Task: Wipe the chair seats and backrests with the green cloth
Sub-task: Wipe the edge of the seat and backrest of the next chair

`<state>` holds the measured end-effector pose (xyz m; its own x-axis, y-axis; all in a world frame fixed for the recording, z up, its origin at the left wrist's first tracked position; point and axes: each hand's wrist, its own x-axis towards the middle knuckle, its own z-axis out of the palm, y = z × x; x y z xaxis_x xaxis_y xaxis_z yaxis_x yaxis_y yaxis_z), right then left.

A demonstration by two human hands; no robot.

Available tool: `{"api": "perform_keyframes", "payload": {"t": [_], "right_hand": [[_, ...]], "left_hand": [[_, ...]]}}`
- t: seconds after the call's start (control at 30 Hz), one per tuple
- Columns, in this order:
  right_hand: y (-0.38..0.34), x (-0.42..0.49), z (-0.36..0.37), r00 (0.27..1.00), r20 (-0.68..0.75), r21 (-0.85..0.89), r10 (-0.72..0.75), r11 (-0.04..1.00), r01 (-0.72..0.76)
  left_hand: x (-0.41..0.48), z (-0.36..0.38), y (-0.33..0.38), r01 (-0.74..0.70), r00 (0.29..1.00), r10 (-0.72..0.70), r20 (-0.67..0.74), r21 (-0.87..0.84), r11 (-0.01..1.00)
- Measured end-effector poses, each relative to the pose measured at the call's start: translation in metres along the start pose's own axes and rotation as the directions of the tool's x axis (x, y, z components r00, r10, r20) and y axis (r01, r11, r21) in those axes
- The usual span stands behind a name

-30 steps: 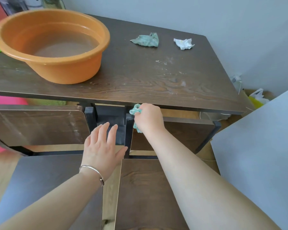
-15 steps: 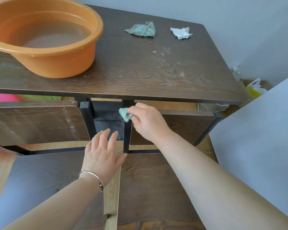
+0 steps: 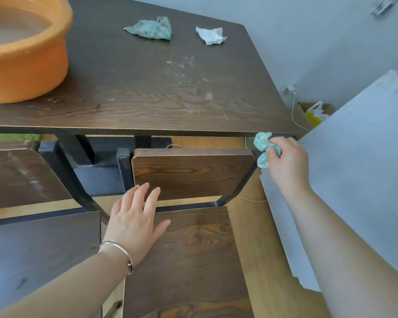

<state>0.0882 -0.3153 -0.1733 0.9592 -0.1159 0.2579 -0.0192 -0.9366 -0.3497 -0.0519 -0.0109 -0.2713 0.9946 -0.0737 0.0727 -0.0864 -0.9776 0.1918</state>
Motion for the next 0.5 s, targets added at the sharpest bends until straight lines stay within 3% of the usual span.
{"api": "perform_keyframes", "payload": {"t": [0.17, 0.5], "right_hand": [[0.014, 0.007, 0.013, 0.990, 0.129, 0.047, 0.047, 0.997, -0.054], [0.027, -0.026, 0.032, 0.997, -0.014, 0.206, 0.078, 0.976, -0.074]], "left_hand": [[0.010, 0.010, 0.028, -0.046, 0.999, 0.047, 0.004, -0.013, 0.999], [0.026, 0.026, 0.063, -0.077, 0.995, 0.077, 0.065, -0.002, 0.997]]}}
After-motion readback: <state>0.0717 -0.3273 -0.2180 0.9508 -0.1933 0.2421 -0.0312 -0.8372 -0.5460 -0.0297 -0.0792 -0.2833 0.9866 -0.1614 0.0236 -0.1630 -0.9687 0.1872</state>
